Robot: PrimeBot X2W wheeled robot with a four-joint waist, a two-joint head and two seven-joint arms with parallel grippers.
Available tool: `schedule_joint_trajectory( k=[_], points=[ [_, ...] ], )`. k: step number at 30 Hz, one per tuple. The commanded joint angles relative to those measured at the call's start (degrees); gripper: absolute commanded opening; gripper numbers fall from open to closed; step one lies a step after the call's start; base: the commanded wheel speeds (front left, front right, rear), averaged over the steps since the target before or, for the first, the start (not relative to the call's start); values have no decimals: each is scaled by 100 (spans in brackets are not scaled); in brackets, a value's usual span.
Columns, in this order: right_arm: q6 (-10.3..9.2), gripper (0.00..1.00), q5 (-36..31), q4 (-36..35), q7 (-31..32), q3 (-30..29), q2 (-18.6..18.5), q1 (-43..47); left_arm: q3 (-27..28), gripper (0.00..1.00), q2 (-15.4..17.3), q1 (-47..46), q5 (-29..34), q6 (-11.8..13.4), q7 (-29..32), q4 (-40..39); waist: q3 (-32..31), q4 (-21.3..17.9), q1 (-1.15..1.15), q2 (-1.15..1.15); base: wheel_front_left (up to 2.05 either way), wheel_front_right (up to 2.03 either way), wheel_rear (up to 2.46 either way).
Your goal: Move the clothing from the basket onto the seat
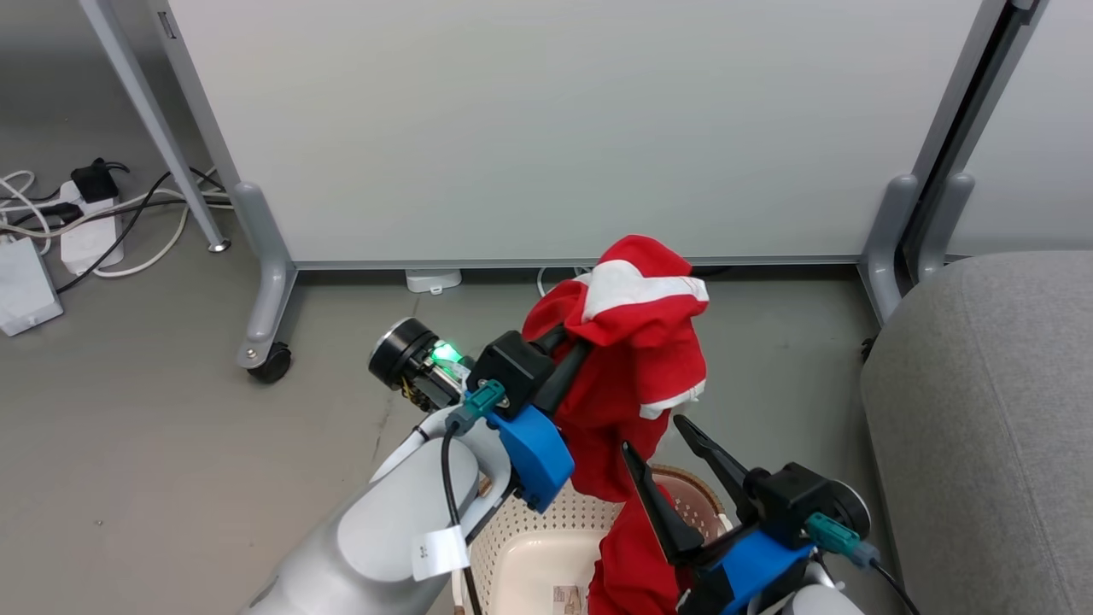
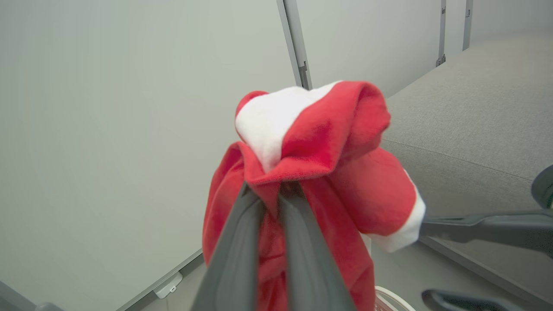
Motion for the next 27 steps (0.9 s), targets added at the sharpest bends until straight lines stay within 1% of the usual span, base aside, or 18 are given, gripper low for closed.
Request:
schedule_joint_trajectory(
  k=[1,4,8,16,17,18,19,27],
  points=[
    [3,100,23,75,-21,44,-22,-135,-25,0,-23,-36,29,-13,-27,-26,25,37,0,0,0,0,0],
    [3,100,36,288,-22,101,-23,-378,-58,0,-65,-16,63,-36,-27,-36,63,106,0,0,0,0,0],
    [3,100,80,508,-21,33,-23,-672,-100,0,-133,-53,80,-58,-27,-43,117,209,0,0,0,0,0],
    [3,100,52,512,-22,-122,-23,-995,-156,0,-201,-113,106,-115,-28,-42,177,336,0,0,0,0,0],
    [3,82,57,519,-21,-121,-23,-994,-156,0,-207,-118,109,-115,-27,-44,180,344,0,0,0,0,0],
    [3,24,70,539,-21,-109,-23,-987,-155,0,-213,-120,113,-117,-28,-45,182,348,0,0,0,0,0],
    [3,0,76,556,-21,-101,-23,-994,-152,0,-217,-121,115,-112,-27,-47,184,351,0,0,0,0,0],
    [3,0,82,581,-21,-61,-23,-1023,-108,0,-237,-103,132,-130,-27,-14,179,322,0,0,0,0,0]
  ],
)
